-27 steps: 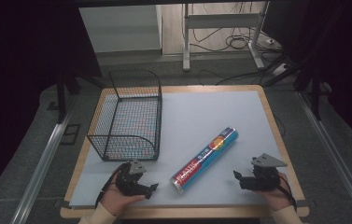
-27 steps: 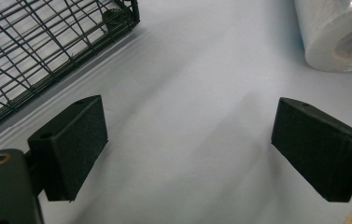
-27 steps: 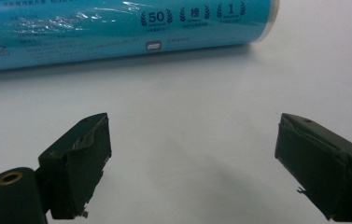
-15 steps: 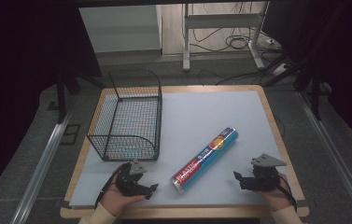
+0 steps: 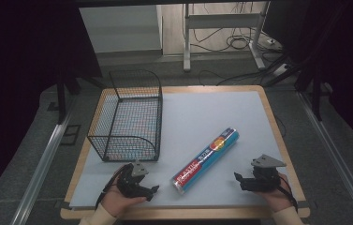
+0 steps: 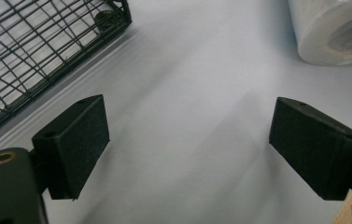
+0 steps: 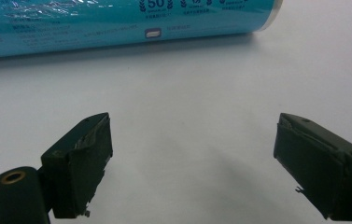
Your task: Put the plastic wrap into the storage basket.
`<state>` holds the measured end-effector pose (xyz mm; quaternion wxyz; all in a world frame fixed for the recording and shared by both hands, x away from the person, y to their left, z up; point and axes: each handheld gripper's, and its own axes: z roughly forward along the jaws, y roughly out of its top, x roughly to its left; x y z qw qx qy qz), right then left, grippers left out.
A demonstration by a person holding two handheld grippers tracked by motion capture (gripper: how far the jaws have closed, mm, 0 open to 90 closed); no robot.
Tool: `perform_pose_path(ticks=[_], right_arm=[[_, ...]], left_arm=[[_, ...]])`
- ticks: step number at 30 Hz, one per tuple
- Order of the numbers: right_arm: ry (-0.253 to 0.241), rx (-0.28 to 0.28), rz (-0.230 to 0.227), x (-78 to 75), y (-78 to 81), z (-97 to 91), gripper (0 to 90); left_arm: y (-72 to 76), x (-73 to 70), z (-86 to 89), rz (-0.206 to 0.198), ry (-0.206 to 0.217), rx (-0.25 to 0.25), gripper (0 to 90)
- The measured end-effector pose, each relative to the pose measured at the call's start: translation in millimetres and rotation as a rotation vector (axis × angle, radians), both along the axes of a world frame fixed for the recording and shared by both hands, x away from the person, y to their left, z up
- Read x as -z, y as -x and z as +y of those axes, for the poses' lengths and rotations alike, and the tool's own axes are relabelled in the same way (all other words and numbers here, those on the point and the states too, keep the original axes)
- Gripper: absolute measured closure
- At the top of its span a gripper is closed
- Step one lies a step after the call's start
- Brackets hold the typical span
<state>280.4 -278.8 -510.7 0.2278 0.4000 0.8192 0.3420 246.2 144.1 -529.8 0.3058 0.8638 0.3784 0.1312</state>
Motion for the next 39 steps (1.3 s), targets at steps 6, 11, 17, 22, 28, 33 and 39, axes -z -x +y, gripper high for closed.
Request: perform_pose_path(ticks=[6, 11, 17, 22, 28, 33, 39], right_arm=[[0.001, -0.004, -0.004, -0.6, 1.0, 0.5, 12.0], [-0.009, -0.008, -0.005, -0.7, 0.8, -0.3, 12.0], [-0.014, -0.004, -0.014, -2.3, 1.3, -0.5, 12.1], [-0.009, -0.001, -0.017, -2.4, 1.9, -0.6, 12.1], [-0.008, 0.003, -0.022, -2.7, 2.7, 0.0, 12.4], [-0.01, 0.005, -0.027, -3.2, 2.9, -0.3, 12.4], [-0.014, 0.002, -0.029, -3.6, 3.7, 0.7, 12.5]], left_arm=[[3.0, -13.8, -5.5, 0.008, 0.017, -0.001, 12.2], [5.4, -28.1, -13.6, -0.007, 0.019, 0.014, 12.4], [3.2, -41.8, -20.4, -0.014, 0.03, 0.008, 13.2], [-1.4, -46.4, -30.7, -0.003, 0.014, 0.009, 13.4], [-5.8, -54.9, -42.3, -0.016, 0.007, 0.027, 13.4], [-7.5, -60.7, -50.0, -0.016, 0.007, 0.051, 13.4], [-9.5, -67.3, -54.9, -0.026, 0.004, 0.062, 13.4]])
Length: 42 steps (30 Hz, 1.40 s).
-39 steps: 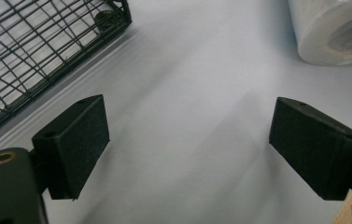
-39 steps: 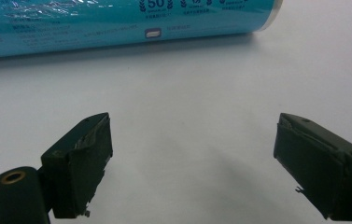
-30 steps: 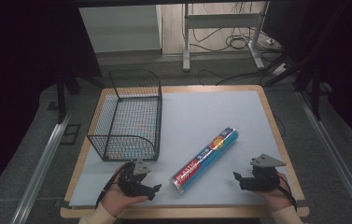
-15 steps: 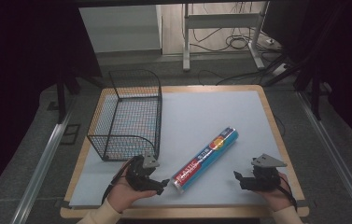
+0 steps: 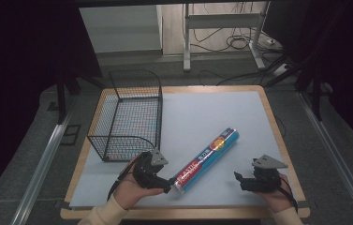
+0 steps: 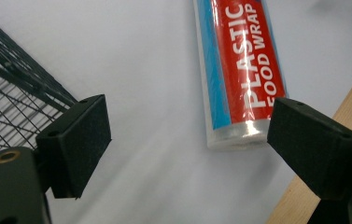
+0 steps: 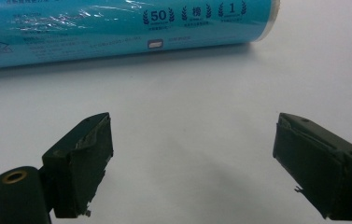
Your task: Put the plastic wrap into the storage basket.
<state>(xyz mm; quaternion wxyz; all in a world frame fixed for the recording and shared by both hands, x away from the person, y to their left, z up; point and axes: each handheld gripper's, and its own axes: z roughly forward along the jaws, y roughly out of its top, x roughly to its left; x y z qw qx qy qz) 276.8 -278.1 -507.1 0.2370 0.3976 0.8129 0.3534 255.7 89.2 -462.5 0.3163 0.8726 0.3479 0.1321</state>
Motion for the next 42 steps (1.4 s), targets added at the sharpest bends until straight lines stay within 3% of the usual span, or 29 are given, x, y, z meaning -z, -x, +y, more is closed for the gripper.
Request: perform_pose_path(ticks=[14, 42], right_arm=[[0.004, -0.003, 0.004, 1.0, 0.1, 0.4, 12.4], [0.002, -0.009, -0.002, 0.1, 0.5, -0.5, 13.0]], left_arm=[[-14.3, -6.5, -16.4, 0.002, -0.012, 0.021, 13.0], [-40.5, 4.2, -51.1, 0.047, -0.053, 0.045, 12.1]])
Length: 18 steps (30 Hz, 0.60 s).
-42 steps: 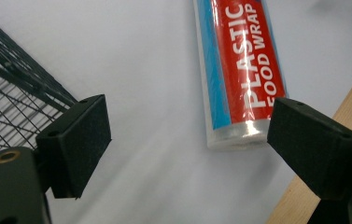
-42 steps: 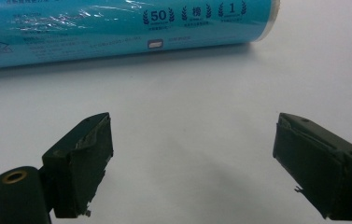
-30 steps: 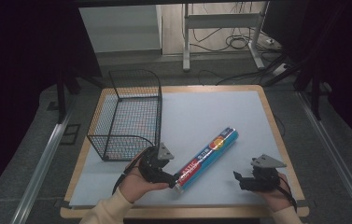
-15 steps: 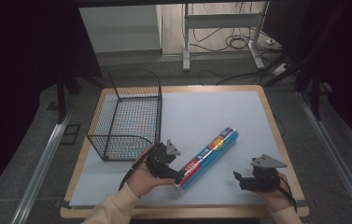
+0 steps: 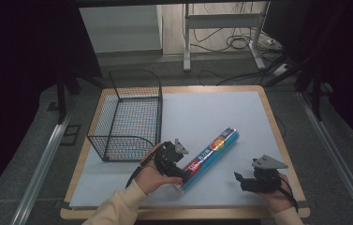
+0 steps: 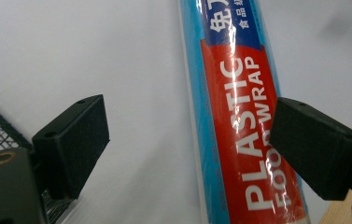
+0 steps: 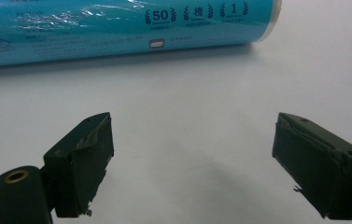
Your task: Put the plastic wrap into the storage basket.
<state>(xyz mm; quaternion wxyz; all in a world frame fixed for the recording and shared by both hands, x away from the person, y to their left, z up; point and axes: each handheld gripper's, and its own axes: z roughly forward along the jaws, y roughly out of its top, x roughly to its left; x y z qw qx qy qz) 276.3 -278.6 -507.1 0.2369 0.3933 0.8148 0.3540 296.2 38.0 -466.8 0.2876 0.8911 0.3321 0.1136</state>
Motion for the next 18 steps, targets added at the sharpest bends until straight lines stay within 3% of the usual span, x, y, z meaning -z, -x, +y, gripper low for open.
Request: perform_pose_path(ticks=[8, 18], right_arm=[[0.001, 0.003, -0.001, -0.1, -0.5, -0.4, 13.0], [-0.001, 0.001, -0.001, -0.6, -0.1, -0.4, 13.0]], left_arm=[[-7.1, -0.7, -9.1, 0.005, -0.003, 0.005, 12.0], [-18.6, -3.4, -24.9, -0.006, -0.037, 0.012, 12.0]])
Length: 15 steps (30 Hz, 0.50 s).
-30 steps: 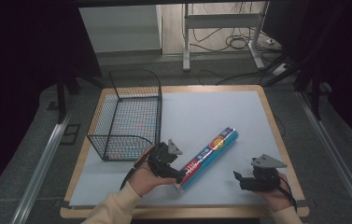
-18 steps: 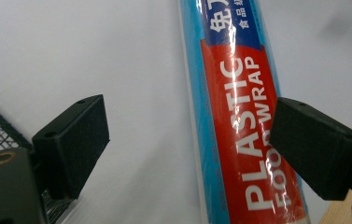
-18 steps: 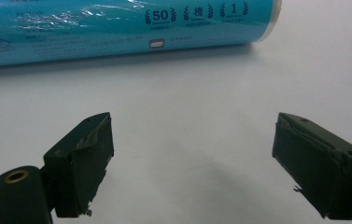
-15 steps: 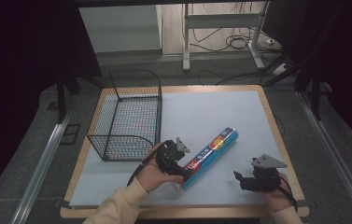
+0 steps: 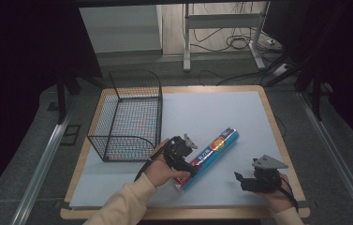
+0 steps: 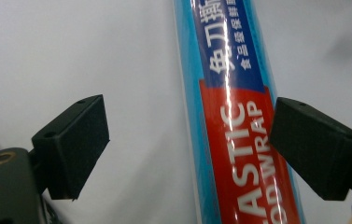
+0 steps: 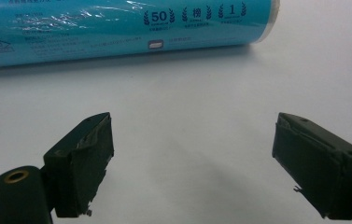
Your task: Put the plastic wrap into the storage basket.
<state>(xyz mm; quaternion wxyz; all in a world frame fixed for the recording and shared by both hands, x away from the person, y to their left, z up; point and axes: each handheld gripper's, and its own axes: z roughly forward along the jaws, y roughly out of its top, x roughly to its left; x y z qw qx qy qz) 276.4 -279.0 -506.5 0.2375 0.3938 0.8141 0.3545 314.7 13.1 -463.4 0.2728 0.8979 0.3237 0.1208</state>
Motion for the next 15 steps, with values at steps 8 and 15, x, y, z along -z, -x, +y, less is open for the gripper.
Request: perform_pose_path(ticks=[8, 15], right_arm=[[-0.001, -0.001, -0.002, -0.2, 0.0, -0.3, 13.0], [-0.004, -0.001, -0.001, -0.4, -0.3, -1.0, 13.0]], left_arm=[[-10.3, 3.4, -19.7, 0.023, -0.023, 0.015, 11.7], [-15.2, 0.2, -38.5, 0.05, -0.021, 0.044, 11.8]])
